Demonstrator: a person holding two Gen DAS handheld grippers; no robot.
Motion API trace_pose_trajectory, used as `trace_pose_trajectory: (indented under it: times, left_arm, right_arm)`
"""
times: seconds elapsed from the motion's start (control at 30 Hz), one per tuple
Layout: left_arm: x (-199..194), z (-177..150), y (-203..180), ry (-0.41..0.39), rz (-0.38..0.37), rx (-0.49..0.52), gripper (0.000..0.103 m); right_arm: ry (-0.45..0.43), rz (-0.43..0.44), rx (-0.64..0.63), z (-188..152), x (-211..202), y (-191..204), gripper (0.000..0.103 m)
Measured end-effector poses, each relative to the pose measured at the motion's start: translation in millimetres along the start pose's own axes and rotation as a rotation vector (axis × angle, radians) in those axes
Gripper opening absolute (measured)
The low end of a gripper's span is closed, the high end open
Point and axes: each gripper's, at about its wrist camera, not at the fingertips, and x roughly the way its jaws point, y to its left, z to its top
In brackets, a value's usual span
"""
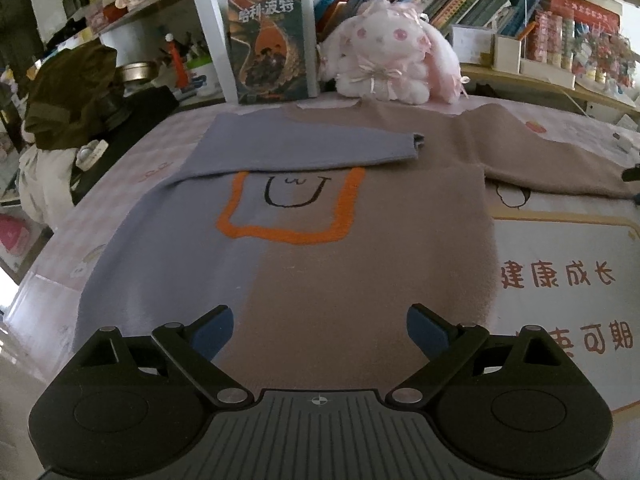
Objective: Fold clothes
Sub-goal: 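Grasp the beige sleeve cuff with the right tool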
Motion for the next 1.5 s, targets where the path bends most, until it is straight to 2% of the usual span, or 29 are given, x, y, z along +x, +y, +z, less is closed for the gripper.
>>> trace_pose_trajectory:
  times: [0.27, 0.37, 0.43, 0.5, 0.53, 0.6, 0.7, 0.73, 0.97, 1.13, 1.27, 1.37, 1.5]
  left_arm:
    - [-2, -2, 3, 0.006, 0.011, -0.014, 0.096]
    - [-3, -1, 1, 0.003, 0.011, -0.008, 0.096]
    - [-4, -1, 0, -0.003, 0.012, 0.003, 0.096]
    - [-6, -1, -1, -0.009, 0.013, 0.015, 0.096]
    - [-7, -1, -2, -0.01, 0.013, 0.019, 0.096]
    - [-8, -1, -3, -0.011, 0.013, 0.026, 0.096]
    - [-8, 0, -2, -0.012, 0.015, 0.026, 0.096]
    - [-9, 0, -2, -0.013, 0.015, 0.025, 0.096]
    - [-9, 0, -6, -0.016, 0.0, 0.042, 0.096]
    - [-12, 0, -10, -0.025, -0.001, 0.058, 0.096]
    - [-14, -1, -7, -0.028, 0.008, 0.049, 0.096]
    - [-15, -1, -5, -0.029, 0.018, 0.038, 0.096]
    - [-16, -1, -2, -0.029, 0.027, 0.019, 0.096]
  right_arm:
    - [-0.052, -0.004, 0.056, 6, 2, -12, 0.033]
    - [-0.029, 0.067, 0.054, 5, 10, -10, 0.033]
    - [-0.016, 0.076, 0.036, 5, 13, -4, 0.033]
    - [-0.084, -0.014, 0.007, 7, 8, 0, 0.034]
    - [-0.112, -0.049, -0.007, 9, 7, 0, 0.038]
    - [-0.127, -0.077, -0.036, 13, 9, -1, 0.054]
    - [-0.151, -0.12, -0.079, 19, 12, -4, 0.053]
    - [-0.144, -0.102, -0.064, 20, 13, -6, 0.051]
    - [-0.007, 0.217, 0.184, 11, 21, -25, 0.046]
    - [0.113, 0.314, 0.244, 1, 37, -14, 0.047]
    - [0.15, 0.361, 0.238, -5, 49, 3, 0.054]
    - [0.164, 0.389, 0.231, -8, 54, 12, 0.063]
    - [0.196, 0.41, 0.258, -9, 56, 13, 0.065]
